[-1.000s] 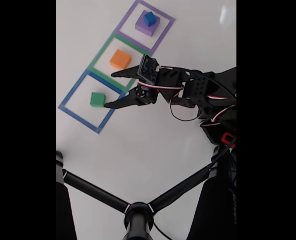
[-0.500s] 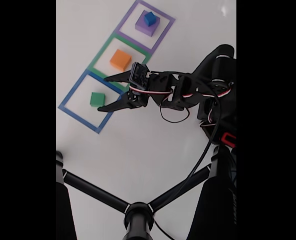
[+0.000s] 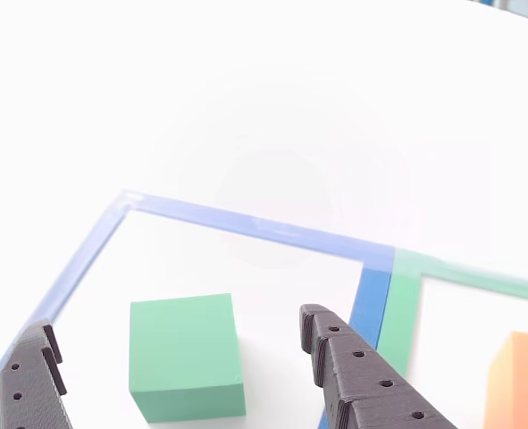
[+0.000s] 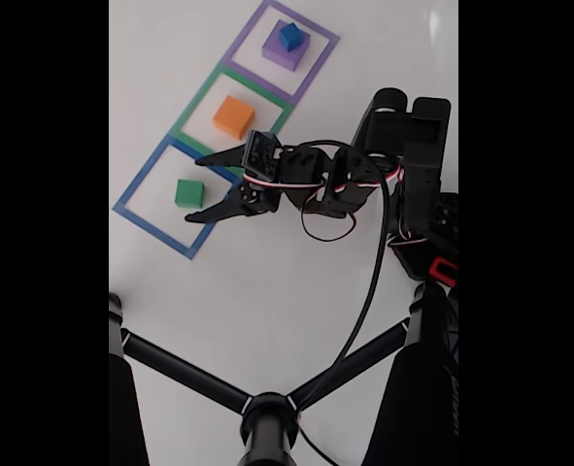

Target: Tower of hanoi

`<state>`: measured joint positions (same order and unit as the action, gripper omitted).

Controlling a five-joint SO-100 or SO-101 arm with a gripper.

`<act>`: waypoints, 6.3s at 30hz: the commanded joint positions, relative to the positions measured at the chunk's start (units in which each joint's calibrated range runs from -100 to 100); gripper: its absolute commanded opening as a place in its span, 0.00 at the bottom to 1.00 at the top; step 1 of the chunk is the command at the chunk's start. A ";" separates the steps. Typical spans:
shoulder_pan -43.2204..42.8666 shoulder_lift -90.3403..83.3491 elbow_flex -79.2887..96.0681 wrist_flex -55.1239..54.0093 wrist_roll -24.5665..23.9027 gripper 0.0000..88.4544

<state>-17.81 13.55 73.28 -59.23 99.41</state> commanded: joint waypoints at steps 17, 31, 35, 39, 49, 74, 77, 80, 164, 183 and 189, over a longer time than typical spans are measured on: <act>-1.37 6.35 -5.92 -1.42 0.59 0.33; -2.42 8.53 -8.64 -0.69 0.59 0.30; -3.00 8.53 -8.28 -0.69 0.59 0.27; -3.10 8.53 -8.01 -0.53 0.59 0.24; -2.33 8.78 -7.92 0.36 0.59 0.18; -3.10 1.19 -7.19 8.30 0.59 0.08; -4.25 -7.86 -6.37 17.21 0.59 0.09; -4.92 -17.06 -6.10 25.95 0.59 0.09; 17.42 -30.71 3.08 27.81 0.59 0.08; 19.05 -18.68 2.90 15.99 0.59 0.08; 18.38 -17.71 3.17 14.94 0.59 0.08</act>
<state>1.02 -4.43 77.11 -42.54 99.41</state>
